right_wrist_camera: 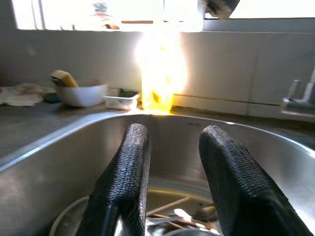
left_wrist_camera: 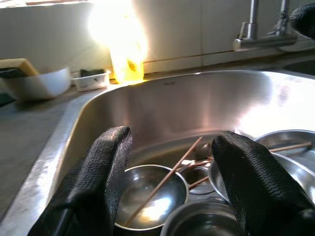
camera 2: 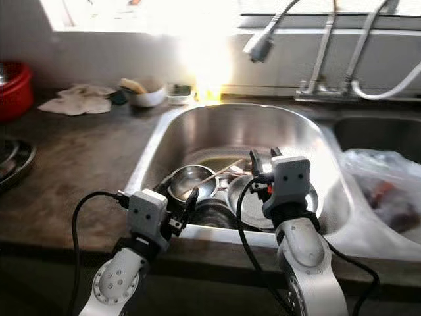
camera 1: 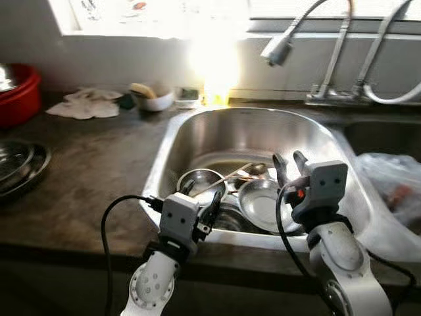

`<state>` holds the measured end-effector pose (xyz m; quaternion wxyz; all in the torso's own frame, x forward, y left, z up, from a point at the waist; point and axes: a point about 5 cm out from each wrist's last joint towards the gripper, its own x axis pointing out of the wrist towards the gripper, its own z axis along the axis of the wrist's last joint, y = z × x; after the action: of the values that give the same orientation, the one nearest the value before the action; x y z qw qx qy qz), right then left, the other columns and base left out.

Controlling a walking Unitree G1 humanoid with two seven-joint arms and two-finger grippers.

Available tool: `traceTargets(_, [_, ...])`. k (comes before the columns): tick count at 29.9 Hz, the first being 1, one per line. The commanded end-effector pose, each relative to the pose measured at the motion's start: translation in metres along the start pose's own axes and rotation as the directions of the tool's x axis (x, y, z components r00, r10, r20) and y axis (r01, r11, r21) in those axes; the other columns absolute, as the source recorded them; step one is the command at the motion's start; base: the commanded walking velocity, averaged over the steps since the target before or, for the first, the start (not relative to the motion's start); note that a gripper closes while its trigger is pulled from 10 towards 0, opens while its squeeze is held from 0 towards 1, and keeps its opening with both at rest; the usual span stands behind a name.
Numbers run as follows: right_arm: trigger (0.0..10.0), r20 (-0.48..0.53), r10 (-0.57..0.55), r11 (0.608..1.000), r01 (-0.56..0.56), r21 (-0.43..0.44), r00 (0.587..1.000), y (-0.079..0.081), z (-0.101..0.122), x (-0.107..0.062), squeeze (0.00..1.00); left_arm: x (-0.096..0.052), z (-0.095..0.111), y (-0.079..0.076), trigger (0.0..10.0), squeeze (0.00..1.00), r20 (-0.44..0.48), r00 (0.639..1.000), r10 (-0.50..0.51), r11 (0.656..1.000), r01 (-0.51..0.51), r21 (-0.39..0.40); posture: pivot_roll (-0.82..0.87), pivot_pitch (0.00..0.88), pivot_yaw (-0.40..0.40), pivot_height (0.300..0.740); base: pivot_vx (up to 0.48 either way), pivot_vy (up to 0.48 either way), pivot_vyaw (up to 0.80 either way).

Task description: Kitchen organization

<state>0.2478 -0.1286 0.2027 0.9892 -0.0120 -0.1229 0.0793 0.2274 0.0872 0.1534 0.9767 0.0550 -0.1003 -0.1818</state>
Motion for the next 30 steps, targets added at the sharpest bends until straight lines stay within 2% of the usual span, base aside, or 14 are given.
traceTargets(1, [10.0,0.016,0.001,1.000,-0.001,0.002,1.000,-0.001,0.003,0.001,0.00,0.000,0.005,-0.001,10.0,0.00,0.012,1.000,-0.005,1.000,0.005,-0.005,0.01,0.046,-0.009,0.740,0.000,0.334,0.80])
traceTargets(16, [10.0,0.018,-0.016,1.000,0.016,0.004,1.000,-0.002,0.004,0.006,0.00,0.001,0.004,-0.004,10.0,0.00,0.006,1.000,-0.015,1.000,0.015,-0.015,0.01,0.050,-0.005,0.740,-0.259,0.407,0.80])
traceTargets(19, [10.0,0.020,-0.014,1.000,0.014,0.004,1.000,-0.002,0.004,0.008,0.00,0.001,0.004,-0.004,10.0,0.00,0.010,1.000,-0.014,1.000,0.014,-0.020,0.01,0.050,-0.006,0.740,0.000,0.292,0.80])
traceTargets(26, [10.0,0.027,-0.015,1.000,0.015,0.012,1.000,-0.001,0.006,0.010,0.00,0.001,0.004,-0.004,10.0,0.00,0.008,1.000,-0.013,1.000,0.013,-0.018,0.01,0.051,-0.006,0.740,0.000,0.000,0.80])
traceTargets(30, [10.0,0.026,-0.026,0.999,0.025,0.034,0.999,-0.002,0.007,0.013,0.00,0.001,0.003,-0.004,10.0,0.00,0.001,1.000,-0.014,1.000,0.014,-0.015,0.01,0.053,-0.006,0.740,0.000,0.347,0.00])
